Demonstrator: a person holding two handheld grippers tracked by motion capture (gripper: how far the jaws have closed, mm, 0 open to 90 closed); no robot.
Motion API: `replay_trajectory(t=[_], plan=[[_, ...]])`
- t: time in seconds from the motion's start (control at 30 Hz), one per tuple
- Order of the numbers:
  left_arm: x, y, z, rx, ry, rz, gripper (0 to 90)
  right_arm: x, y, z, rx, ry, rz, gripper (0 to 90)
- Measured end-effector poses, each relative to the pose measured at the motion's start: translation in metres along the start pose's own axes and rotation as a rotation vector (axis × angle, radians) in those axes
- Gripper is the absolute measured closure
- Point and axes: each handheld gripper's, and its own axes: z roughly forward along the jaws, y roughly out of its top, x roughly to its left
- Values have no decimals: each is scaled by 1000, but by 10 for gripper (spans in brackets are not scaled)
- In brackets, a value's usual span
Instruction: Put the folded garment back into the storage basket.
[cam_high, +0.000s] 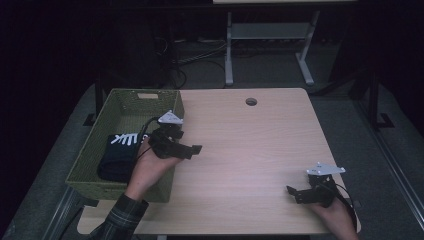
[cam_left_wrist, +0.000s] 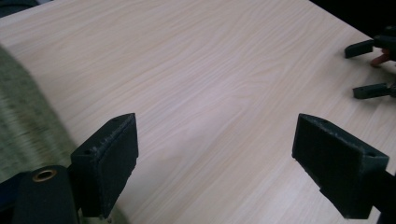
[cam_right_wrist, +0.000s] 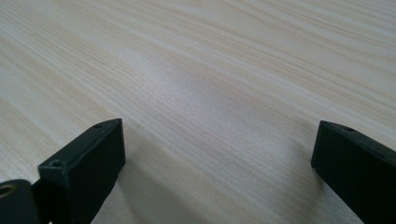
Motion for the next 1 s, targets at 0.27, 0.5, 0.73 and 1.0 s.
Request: replay_trajectory(t=[0.27, 0.5, 0.73, 1.0], plan=[[-24, -2, 26, -17, -36, 40, 142, 0, 0, 0, -1, -1, 0, 25], [-41, -12, 55, 9, -29, 80, 143, 0, 0, 0, 0, 0, -1, 25], [-51, -28, 78, 18, -34, 108, 144, 0, 0, 0, 0, 1, -1, 25], [-51, -47, 97, 16, -34, 107, 145, 0, 0, 0, 0, -1, 0, 25]])
